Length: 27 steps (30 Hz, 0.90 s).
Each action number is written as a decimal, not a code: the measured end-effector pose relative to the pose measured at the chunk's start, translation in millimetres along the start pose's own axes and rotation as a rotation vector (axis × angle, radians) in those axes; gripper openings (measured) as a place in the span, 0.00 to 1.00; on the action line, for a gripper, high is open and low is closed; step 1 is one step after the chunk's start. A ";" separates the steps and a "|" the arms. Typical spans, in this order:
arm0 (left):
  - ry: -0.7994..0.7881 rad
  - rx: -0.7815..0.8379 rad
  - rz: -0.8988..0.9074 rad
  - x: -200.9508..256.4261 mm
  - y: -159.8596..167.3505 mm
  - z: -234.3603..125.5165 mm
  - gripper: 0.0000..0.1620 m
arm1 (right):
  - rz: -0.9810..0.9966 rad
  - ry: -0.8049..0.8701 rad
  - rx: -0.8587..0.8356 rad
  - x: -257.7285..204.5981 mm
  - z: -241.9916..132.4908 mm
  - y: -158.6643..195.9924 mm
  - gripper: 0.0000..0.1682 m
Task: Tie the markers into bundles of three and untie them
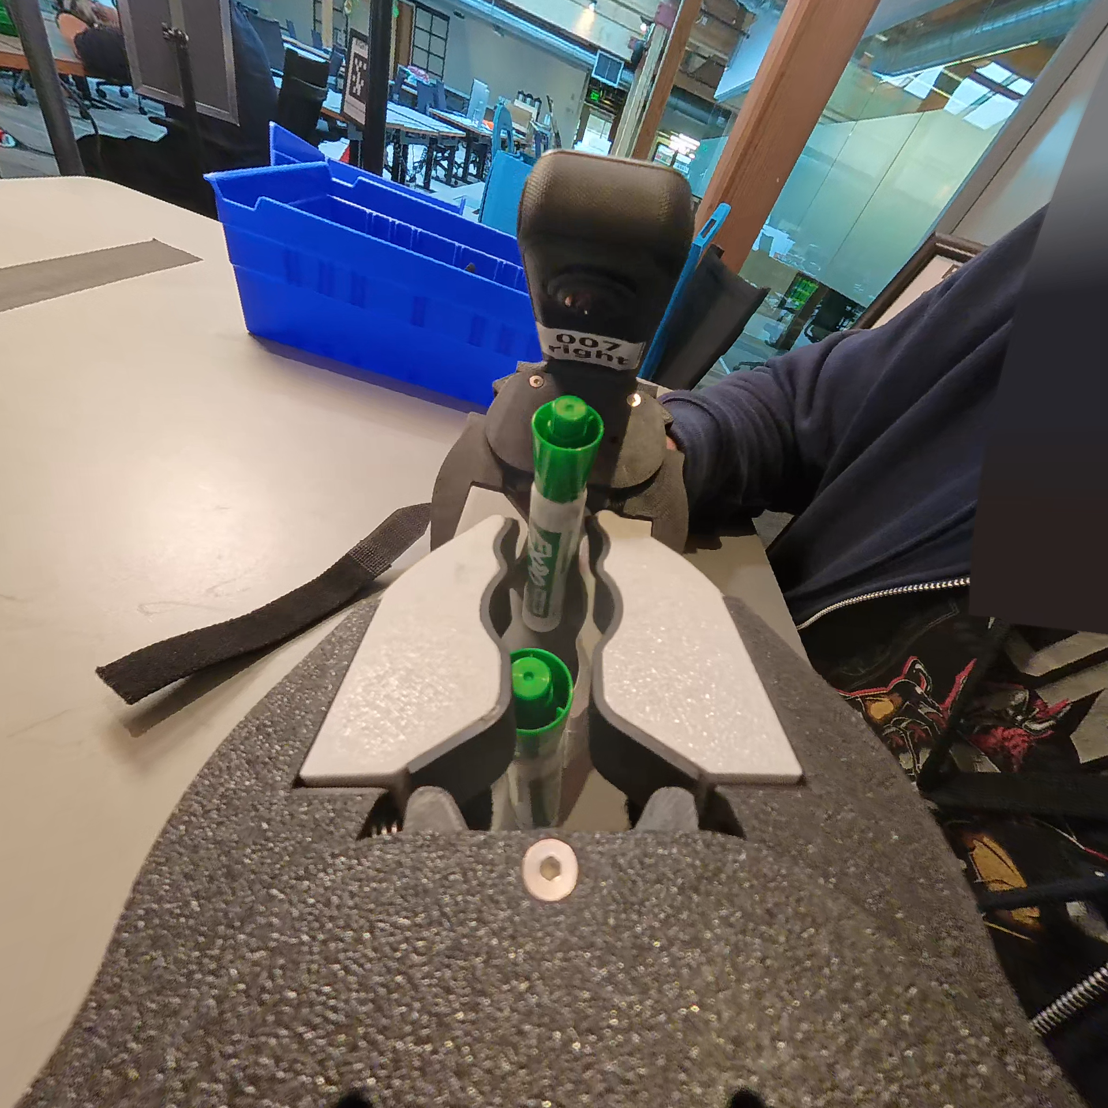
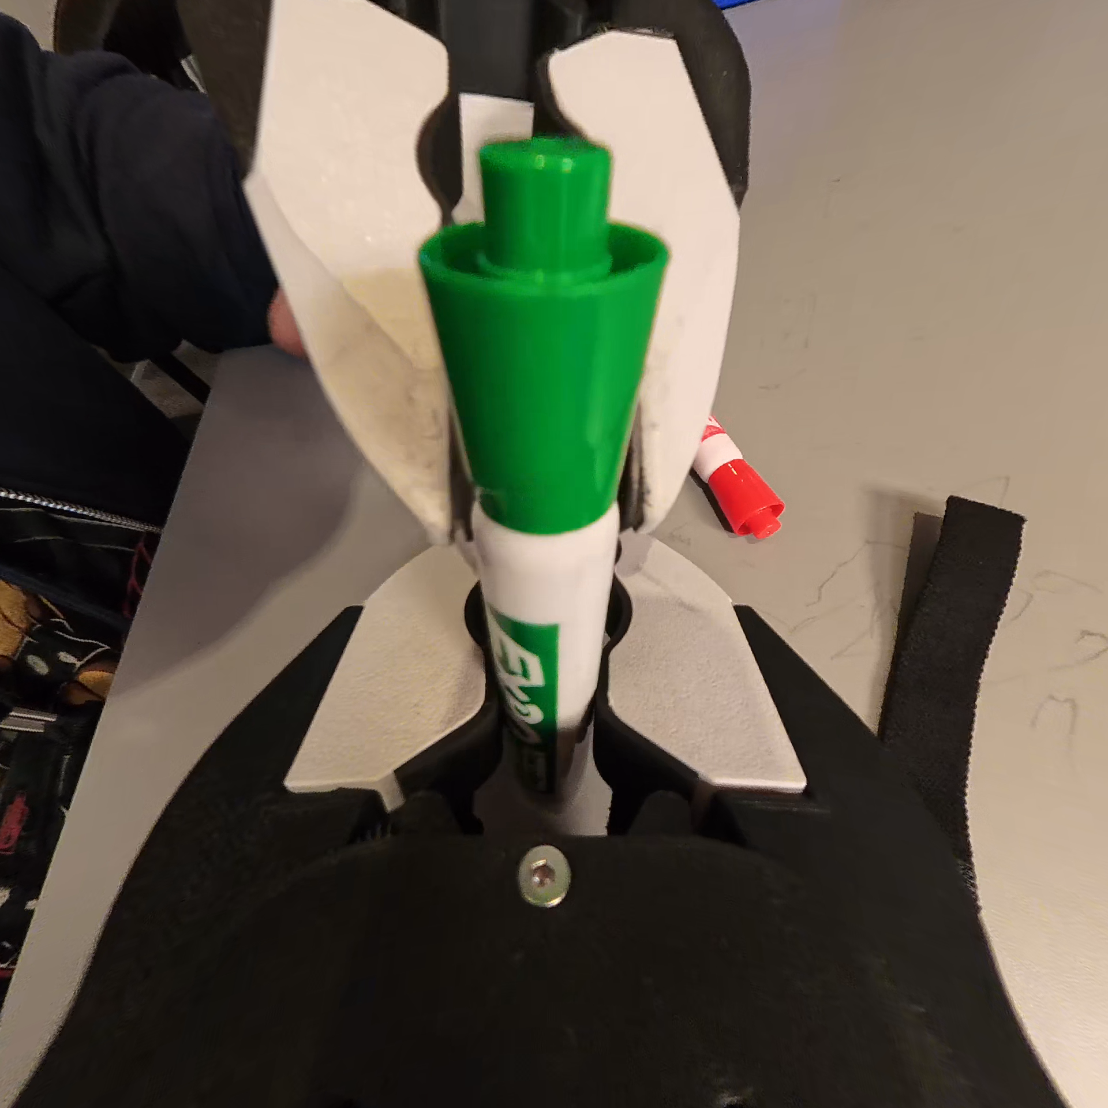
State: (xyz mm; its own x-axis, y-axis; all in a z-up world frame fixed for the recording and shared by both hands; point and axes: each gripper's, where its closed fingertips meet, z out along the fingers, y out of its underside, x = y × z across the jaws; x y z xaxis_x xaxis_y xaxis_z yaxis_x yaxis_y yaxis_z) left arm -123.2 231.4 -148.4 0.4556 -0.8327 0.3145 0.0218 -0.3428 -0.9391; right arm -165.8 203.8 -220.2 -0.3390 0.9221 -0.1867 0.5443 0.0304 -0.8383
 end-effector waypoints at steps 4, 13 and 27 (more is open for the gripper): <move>-0.002 0.001 0.025 2.9 0.0 2.5 0.15 | -0.014 -0.003 -0.009 -1.9 0.9 0.8 0.20; -0.050 -0.045 0.156 10.2 4.2 9.5 0.11 | -0.109 0.044 -0.084 -3.8 7.5 9.4 0.19; -0.124 -0.104 0.207 -1.3 8.4 3.5 0.11 | -0.161 0.059 -0.068 6.0 -11.8 11.8 0.19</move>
State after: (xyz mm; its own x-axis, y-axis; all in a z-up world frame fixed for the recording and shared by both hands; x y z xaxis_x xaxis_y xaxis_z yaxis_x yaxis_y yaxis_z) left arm -120.5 231.2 -157.2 0.5470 -0.8321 0.0919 -0.1717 -0.2190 -0.9605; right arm -152.4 214.3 -225.2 -0.3812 0.9242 -0.0213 0.5383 0.2032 -0.8179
